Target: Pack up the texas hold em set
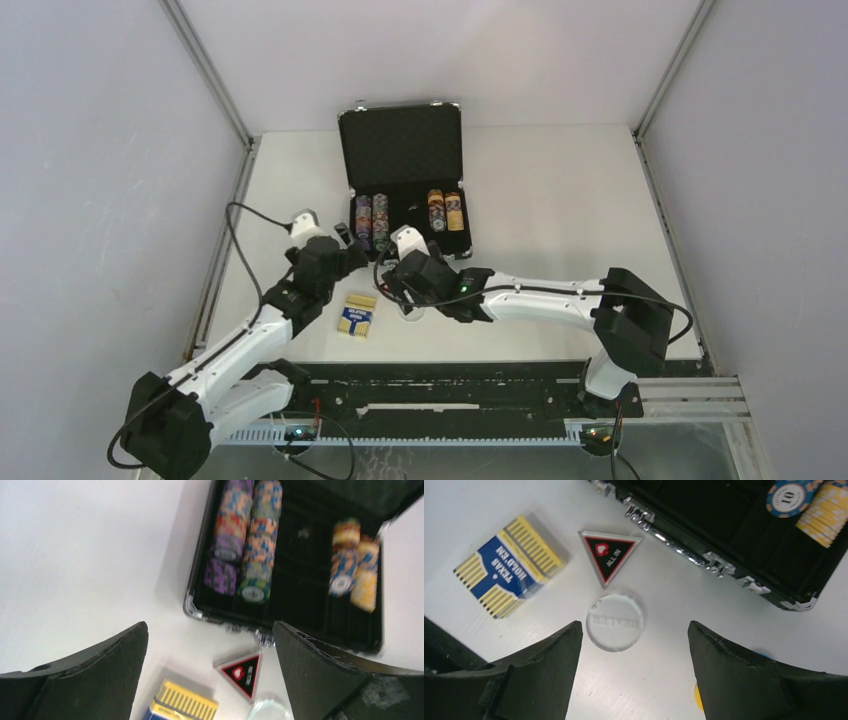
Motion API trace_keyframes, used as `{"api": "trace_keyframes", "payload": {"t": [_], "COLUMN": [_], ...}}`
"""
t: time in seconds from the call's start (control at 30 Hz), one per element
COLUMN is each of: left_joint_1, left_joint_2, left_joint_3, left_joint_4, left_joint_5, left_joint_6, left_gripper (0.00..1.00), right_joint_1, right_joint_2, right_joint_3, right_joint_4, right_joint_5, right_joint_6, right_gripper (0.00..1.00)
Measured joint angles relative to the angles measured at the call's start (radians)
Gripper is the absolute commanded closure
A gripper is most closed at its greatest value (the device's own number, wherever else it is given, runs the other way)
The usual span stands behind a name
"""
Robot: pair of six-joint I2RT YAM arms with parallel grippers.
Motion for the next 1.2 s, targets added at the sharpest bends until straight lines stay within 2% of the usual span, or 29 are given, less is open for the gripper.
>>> {"api": "trace_keyframes", "payload": {"t": [0.17, 0.37, 0.57, 0.77, 1.0, 1.2], "left_joint_1": [-0.097, -0.173, -0.22, -0.222, -0.229, -0.231], "left_joint_2": [0.091, 0.275, 0.247, 0.171, 0.296, 0.328], "left_joint_3": [0.004, 0.093, 0.14, 0.137, 0.138, 0.138], "left_joint_4": [-0.076, -0.316, -0.455, -0.484, -0.504, -0.512], "left_joint_5": [0.009, -0.019, 0.023, 0.119, 0.183, 0.183], "left_joint_6": [0.063, 0.069, 0.068, 0.074, 0.085, 0.085], "left_gripper": [0.0, 0.0, 0.0, 0.0, 0.0, 0.03], "right_joint_1": [-0.07, -0.195, -0.232, -0.233, -0.235, -0.244], "right_joint_2": [-0.009, -0.072, -0.09, -0.09, -0.09, -0.088], "right_joint_3": [0.001, -0.032, -0.064, -0.078, -0.089, -0.1], "right_joint_4": [0.006, 0.03, 0.042, 0.05, 0.063, 0.07], "right_joint_5": [-0.013, -0.08, -0.128, -0.162, -0.186, -0.211], "right_joint_6": [0.03, 0.062, 0.062, 0.062, 0.062, 0.062], "right_gripper": [0.03, 0.01, 0.01, 0.01, 0.01, 0.01]}}
